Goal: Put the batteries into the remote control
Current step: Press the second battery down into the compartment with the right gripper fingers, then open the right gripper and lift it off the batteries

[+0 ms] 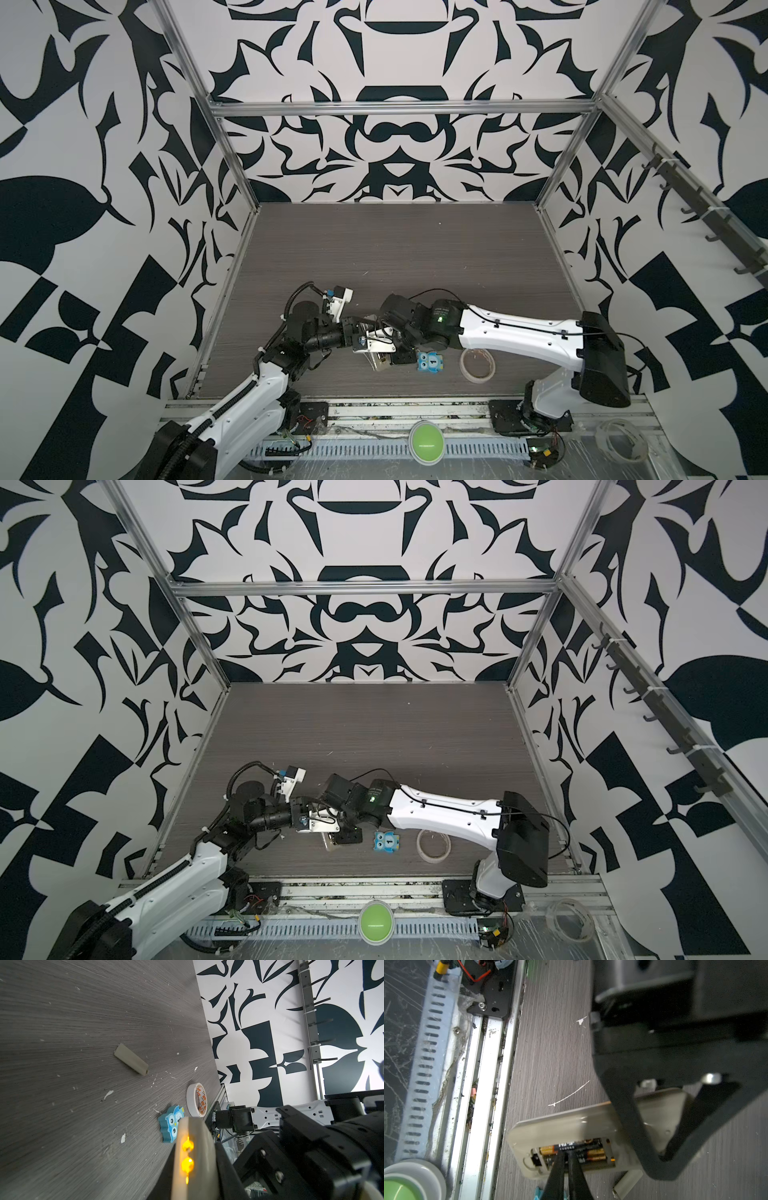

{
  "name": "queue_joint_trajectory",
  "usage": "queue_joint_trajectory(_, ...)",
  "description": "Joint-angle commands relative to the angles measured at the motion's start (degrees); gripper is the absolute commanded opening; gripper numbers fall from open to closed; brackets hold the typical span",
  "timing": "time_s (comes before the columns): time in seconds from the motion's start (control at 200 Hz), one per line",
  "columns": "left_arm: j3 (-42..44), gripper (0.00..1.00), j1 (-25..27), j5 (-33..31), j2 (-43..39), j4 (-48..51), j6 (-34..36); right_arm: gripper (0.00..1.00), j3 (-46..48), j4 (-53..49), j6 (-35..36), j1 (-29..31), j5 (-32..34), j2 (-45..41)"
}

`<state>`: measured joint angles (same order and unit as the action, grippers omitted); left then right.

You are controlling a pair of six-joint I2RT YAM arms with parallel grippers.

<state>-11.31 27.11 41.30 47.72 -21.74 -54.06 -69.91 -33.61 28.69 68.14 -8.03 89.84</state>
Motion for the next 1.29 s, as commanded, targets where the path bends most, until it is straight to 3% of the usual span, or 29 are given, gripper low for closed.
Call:
queue_joint_trajectory(0.0, -1.6, 0.0, 0.3, 3.5, -1.8, -7.7, -1.6, 0.11, -0.2, -2.7, 0.3, 0.2, 1.1, 1.8)
queue_joint_trajectory(0.62, -1.7, 0.0, 0.2, 2.8, -2.1, -6.2, -0.9, 0.11, 1.0, 2.0, -2.8, 0.1, 3.4, -5.2)
queue_joint_trajectory(1.29, -1.8, 0.0, 0.3, 2.8, -3.0, -6.3, -1.3, 0.06, -2.1, -0.3, -4.4, 0.1, 12.2, 2.4)
